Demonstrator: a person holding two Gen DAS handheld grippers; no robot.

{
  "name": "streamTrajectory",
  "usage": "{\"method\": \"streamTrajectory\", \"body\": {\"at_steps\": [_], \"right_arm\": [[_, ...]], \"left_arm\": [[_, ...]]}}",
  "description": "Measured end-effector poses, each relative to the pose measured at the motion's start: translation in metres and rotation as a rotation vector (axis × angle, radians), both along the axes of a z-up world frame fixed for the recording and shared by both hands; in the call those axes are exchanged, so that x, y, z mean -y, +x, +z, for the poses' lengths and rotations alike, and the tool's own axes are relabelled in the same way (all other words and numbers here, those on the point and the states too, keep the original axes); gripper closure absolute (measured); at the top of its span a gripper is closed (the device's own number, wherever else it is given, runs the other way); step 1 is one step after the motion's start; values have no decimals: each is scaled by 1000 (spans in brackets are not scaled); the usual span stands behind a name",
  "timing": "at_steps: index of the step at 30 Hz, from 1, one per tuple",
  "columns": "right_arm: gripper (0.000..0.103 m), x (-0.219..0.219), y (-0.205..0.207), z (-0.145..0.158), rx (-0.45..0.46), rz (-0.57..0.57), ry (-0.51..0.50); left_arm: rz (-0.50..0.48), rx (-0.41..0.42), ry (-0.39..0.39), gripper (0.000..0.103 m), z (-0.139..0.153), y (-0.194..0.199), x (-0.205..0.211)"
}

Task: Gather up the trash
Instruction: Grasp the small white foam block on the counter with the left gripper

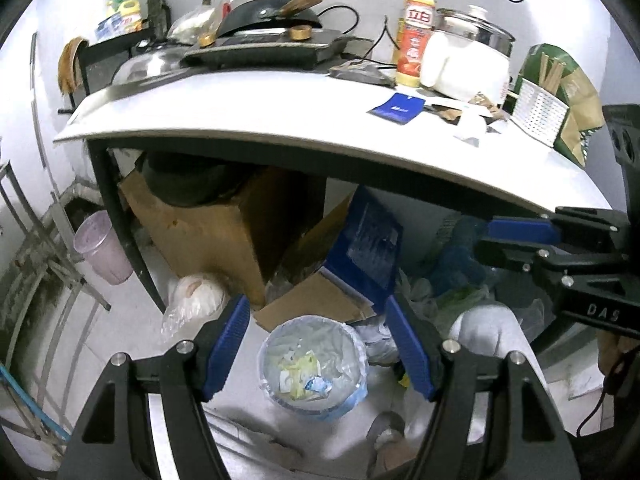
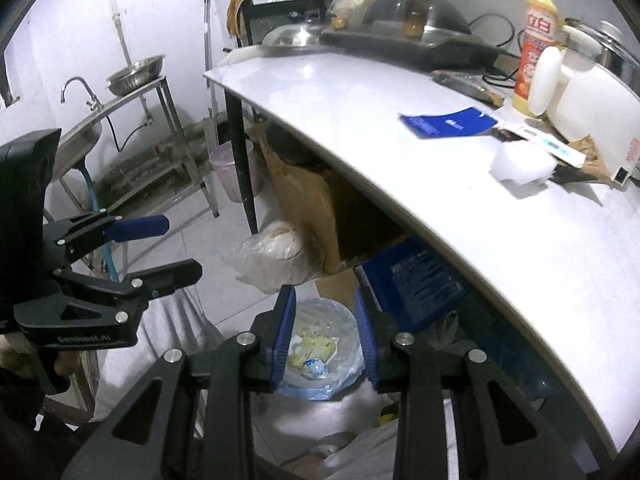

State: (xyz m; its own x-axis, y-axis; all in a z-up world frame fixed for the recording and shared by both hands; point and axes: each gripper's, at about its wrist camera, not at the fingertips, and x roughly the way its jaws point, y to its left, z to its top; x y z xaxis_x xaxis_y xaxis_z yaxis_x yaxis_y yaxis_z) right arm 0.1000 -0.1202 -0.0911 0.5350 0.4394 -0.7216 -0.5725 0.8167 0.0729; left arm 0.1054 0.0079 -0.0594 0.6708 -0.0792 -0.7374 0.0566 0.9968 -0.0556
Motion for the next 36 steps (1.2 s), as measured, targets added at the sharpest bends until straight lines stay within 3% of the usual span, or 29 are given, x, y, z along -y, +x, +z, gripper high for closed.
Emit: {"method": "streamTrajectory", "body": {"at_steps": [18,36], "right_arm": [[75,74,20,32,47,-99,88],[74,151,68,45,66,-218,137]], "left_arm": [[-56,56,61,32,38,34,46],[-197,82,89,32,58,96,111]]}}
